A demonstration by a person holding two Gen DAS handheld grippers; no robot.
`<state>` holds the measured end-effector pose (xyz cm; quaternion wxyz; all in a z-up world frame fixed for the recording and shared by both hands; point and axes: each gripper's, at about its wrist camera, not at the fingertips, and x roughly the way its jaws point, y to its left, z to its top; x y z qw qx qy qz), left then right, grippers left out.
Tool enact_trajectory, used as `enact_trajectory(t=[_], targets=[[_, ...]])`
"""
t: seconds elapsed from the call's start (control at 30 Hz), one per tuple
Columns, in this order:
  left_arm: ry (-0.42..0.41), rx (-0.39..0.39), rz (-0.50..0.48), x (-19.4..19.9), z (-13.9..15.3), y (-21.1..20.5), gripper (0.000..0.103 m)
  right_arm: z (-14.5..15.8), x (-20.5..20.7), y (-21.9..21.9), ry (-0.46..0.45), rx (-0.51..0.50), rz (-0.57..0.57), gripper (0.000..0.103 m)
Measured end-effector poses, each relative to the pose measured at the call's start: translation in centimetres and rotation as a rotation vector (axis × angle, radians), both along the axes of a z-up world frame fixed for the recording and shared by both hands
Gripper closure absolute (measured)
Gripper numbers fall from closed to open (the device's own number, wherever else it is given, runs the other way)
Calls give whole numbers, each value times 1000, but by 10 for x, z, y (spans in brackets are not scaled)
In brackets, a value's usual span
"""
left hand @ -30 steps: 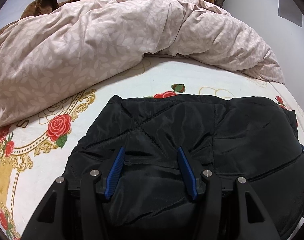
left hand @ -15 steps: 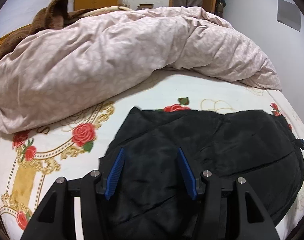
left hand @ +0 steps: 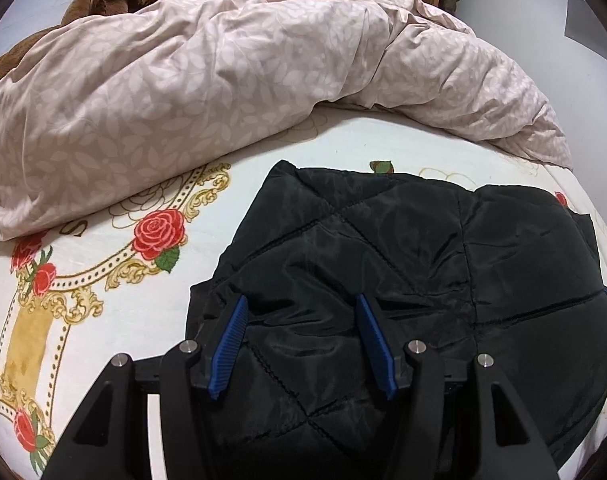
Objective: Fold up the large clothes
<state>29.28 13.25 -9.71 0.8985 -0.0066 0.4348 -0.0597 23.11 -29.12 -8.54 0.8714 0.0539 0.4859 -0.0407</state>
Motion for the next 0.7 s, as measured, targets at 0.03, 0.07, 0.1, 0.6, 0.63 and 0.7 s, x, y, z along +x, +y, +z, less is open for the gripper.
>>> enact_trajectory(t=[0.03, 0.07, 0.1, 0.6, 0.63, 0.7], targets=[[3, 3, 1, -1, 4, 0, 44, 5, 0, 0, 4, -3, -5, 44], [1, -1, 3, -3, 9, 1, 44, 12, -1, 0, 0, -1, -11, 44], [-9, -17, 5, -4, 15, 2, 44, 22, -3, -1, -22, 19, -13, 44], [28, 0, -7, 65, -13, -13, 41, -15, 70, -11, 66, 52, 15, 44], [20, -1, -9, 65, -15, -14, 41, -18, 69, -11, 62, 51, 14, 43], [20, -4, -8, 66, -19, -14, 41, -23, 69, -12, 53, 54, 9, 43]])
